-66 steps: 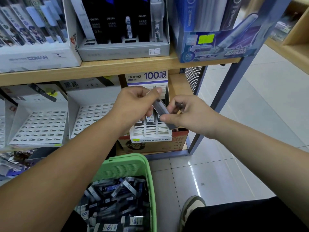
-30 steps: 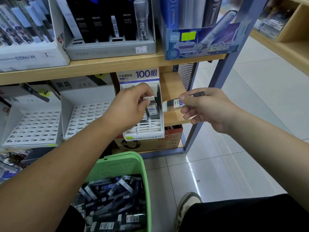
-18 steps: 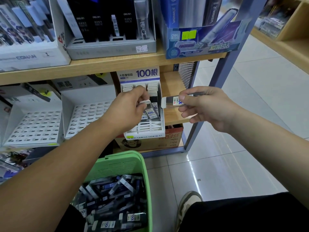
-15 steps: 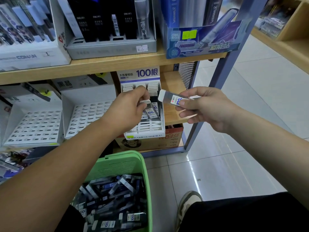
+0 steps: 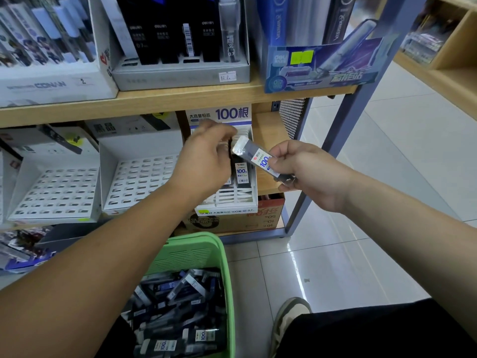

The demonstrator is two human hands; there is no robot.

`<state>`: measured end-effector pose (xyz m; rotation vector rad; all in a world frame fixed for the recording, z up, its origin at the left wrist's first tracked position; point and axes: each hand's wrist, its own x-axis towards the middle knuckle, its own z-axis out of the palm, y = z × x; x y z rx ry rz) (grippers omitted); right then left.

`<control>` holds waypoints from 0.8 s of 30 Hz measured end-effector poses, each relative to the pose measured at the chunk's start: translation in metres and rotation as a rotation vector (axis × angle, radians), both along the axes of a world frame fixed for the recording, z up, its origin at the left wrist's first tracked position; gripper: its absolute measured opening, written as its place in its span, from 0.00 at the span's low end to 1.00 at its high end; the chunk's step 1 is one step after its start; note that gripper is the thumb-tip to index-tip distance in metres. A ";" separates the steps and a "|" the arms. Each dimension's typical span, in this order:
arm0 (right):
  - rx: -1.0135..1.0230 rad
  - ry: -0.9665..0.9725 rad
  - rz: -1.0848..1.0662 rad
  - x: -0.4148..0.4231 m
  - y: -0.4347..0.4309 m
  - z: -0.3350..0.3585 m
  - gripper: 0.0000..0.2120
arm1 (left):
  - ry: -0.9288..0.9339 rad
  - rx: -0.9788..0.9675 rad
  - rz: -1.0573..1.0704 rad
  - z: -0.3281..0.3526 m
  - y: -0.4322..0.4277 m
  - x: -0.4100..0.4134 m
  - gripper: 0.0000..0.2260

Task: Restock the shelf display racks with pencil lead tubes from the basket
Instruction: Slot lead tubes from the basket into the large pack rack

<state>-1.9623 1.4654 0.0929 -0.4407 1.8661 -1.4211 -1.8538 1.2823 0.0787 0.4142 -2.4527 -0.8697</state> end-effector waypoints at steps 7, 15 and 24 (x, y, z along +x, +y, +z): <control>-0.144 -0.008 0.021 0.027 -0.034 0.001 0.05 | 0.099 0.766 0.105 0.038 -0.006 0.023 0.08; 0.033 0.418 0.211 0.038 -0.072 -0.020 0.04 | -0.052 0.239 0.037 0.022 -0.043 0.059 0.08; 0.082 0.506 0.225 0.022 -0.079 -0.037 0.02 | -0.130 0.122 -0.037 -0.001 -0.060 0.055 0.08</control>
